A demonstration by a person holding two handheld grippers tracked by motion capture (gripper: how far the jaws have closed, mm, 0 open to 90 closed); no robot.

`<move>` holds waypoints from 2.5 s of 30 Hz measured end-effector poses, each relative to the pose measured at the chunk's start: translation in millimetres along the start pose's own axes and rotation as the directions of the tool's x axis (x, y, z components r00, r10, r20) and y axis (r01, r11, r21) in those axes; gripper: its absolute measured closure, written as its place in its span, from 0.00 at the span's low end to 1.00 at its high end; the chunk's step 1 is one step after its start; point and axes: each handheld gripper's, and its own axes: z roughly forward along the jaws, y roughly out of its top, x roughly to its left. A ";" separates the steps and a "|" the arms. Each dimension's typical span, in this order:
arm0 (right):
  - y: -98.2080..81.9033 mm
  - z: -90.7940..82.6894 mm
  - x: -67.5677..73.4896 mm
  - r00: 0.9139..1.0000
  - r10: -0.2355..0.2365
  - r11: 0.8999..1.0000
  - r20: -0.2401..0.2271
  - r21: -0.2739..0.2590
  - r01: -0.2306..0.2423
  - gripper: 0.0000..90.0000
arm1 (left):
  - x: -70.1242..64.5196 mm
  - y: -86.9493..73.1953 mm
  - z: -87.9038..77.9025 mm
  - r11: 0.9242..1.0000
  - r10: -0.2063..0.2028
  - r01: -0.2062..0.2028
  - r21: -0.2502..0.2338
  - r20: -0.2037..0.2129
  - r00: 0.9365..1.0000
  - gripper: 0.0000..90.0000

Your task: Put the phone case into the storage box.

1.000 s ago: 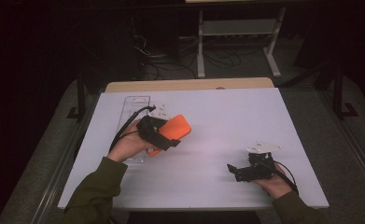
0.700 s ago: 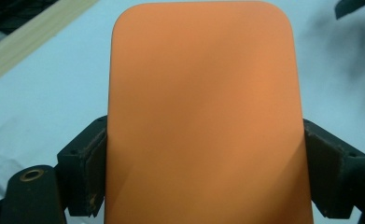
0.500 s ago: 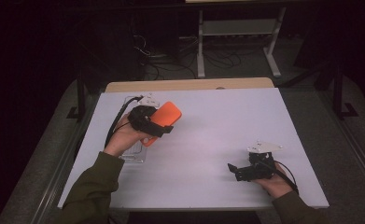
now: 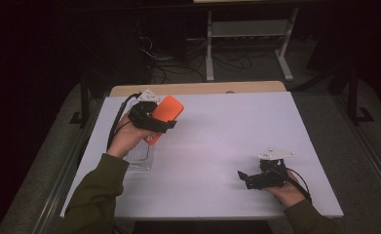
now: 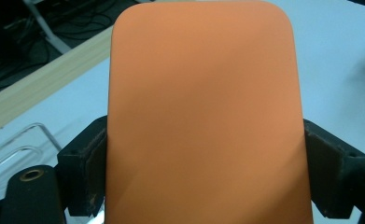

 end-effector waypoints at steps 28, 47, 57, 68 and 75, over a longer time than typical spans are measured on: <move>0.3 -0.2 -0.6 1.000 0.012 1.000 -0.003 -0.004 -0.012 0.00 | 26.2 0.0 -5.5 0.987 -0.143 0.130 -0.093 -0.153 0.978 0.17; 0.6 -1.2 -0.7 1.000 0.019 1.000 -0.005 -0.006 -0.019 0.00 | 50.3 -6.6 -7.6 0.963 -0.255 0.223 -0.149 -0.253 0.933 0.17; 0.6 -1.5 -0.9 1.000 0.019 1.000 -0.004 -0.006 -0.019 0.00 | 63.5 -12.1 -1.4 0.949 -0.304 0.261 -0.177 -0.291 0.907 0.17; 0.5 -1.7 -1.5 1.000 0.013 1.000 -0.006 -0.011 -0.013 0.00 | 76.0 -18.1 10.4 0.939 -0.336 0.287 -0.188 -0.337 0.879 0.17; 0.6 -1.7 -1.2 1.000 0.012 1.000 -0.007 -0.009 -0.012 0.00 | 83.7 -21.8 16.5 0.933 -0.355 0.305 -0.189 -0.353 0.866 0.17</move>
